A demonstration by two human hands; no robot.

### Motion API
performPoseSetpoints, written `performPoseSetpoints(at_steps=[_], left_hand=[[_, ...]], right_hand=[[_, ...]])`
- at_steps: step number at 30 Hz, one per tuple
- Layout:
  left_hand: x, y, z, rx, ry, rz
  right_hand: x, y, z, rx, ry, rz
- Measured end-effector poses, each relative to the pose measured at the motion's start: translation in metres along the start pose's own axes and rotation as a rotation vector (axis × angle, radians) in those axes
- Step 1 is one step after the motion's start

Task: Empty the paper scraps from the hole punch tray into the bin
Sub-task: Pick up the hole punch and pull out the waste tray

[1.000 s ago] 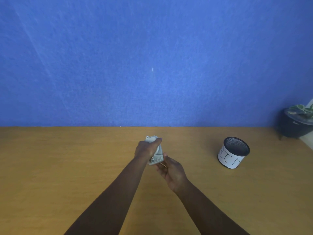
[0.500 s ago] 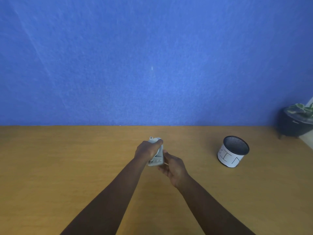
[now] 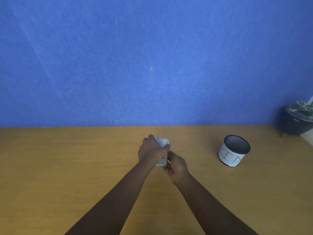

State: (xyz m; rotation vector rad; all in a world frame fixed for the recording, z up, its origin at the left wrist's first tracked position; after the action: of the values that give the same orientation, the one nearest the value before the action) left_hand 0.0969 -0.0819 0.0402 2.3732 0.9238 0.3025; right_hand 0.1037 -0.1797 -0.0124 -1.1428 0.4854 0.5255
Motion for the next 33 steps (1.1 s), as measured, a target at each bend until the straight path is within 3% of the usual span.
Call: performPoseSetpoints(at_steps=[4, 19, 33], left_hand=[[-0.003, 0.001, -0.004, 0.031, 0.060, 0.022], [0.003, -0.009, -0.004, -0.094, -0.071, -0.143], [0.009, -0.011, -0.005, -0.143, -0.081, -0.139]], right_hand=[[0.001, -0.001, -0.001, 0.011, -0.002, 0.007], [0.003, 0.001, -0.006, 0.044, -0.003, 0.040], [0.001, -0.005, -0.012, -0.083, 0.151, -0.044]])
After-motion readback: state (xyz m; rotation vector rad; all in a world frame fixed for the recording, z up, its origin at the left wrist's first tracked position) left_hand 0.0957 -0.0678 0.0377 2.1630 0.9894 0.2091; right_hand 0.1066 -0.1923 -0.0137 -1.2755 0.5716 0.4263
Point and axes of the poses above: each hand's wrist, its own x-axis towards the middle knuckle, its own z-axis out of the palm, y = z × x, the point moved 5 cm from there along x, towards the middle knuckle, and after that the axes turned 11 degrees about y, right-handed, at the moved point
